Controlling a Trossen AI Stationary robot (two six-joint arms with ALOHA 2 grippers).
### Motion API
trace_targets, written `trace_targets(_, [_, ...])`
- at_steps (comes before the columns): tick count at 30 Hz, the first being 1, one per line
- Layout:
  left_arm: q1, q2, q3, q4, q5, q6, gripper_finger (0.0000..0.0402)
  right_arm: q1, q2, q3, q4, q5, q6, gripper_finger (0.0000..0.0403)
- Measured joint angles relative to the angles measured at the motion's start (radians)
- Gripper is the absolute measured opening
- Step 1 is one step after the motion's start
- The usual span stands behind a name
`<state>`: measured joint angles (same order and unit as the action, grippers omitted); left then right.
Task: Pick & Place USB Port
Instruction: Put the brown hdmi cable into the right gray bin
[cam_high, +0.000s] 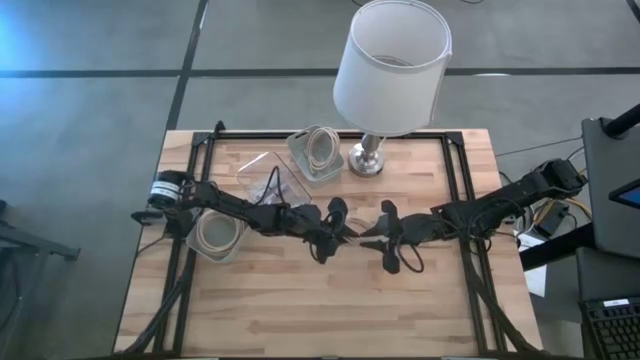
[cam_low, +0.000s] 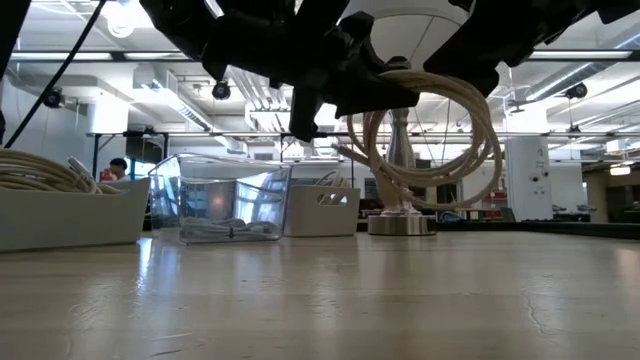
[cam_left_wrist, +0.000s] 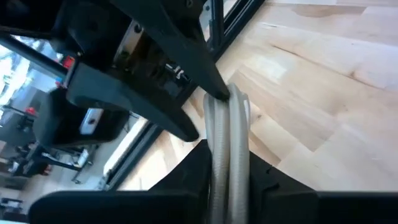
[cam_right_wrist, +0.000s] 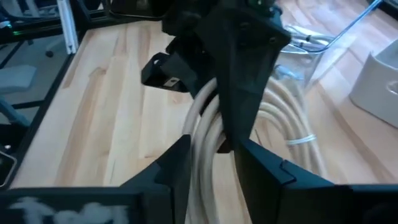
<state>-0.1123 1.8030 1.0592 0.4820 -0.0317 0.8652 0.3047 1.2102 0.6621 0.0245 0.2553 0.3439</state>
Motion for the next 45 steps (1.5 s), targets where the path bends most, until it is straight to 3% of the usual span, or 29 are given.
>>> trace_targets(6, [-0.001,0.000,0.000,-0.048,-0.015,-0.072,0.0031,0.000,0.000,0.000,-0.010,0.048,-0.008,0.0141])
trace_targets(12, [-0.002,-0.028,0.000,-0.120,-0.135,-0.257,0.0035,0.000,0.000,0.000,-0.015,0.056,-0.013,0.0152])
trace_targets(16, [-0.003,-0.073,0.000,-0.199,-0.250,-0.319,0.0037,0.000,0.000,0.000,-0.029,0.151,-0.039,0.0152])
trace_targets(21, [-0.005,-0.144,-0.001,-0.249,-0.264,-0.397,0.0034,0.000,0.000,0.000,-0.087,0.231,-0.057,0.0151])
trace_targets(26, [-0.005,-0.217,-0.002,-0.254,-0.269,-0.375,0.0037,0.000,0.000,0.000,-0.113,0.232,-0.050,0.0155])
trace_targets(32, [0.021,-0.300,0.001,-0.303,-0.416,-0.303,0.0033,0.000,0.000,-0.002,-0.126,0.225,-0.007,0.0153])
trace_targets(39, [0.098,-0.351,0.000,-0.344,-0.416,-0.311,0.0030,0.000,0.001,-0.002,-0.126,0.224,-0.005,0.0155])
trace_targets(42, [0.155,-0.351,0.000,-0.353,-0.492,-0.346,0.0028,0.000,0.001,-0.002,-0.126,0.224,-0.004,0.0152])
trace_targets(45, [0.206,-0.346,0.000,-0.350,-0.654,-0.389,0.0027,0.000,0.001,-0.002,-0.125,0.224,-0.004,0.0147])
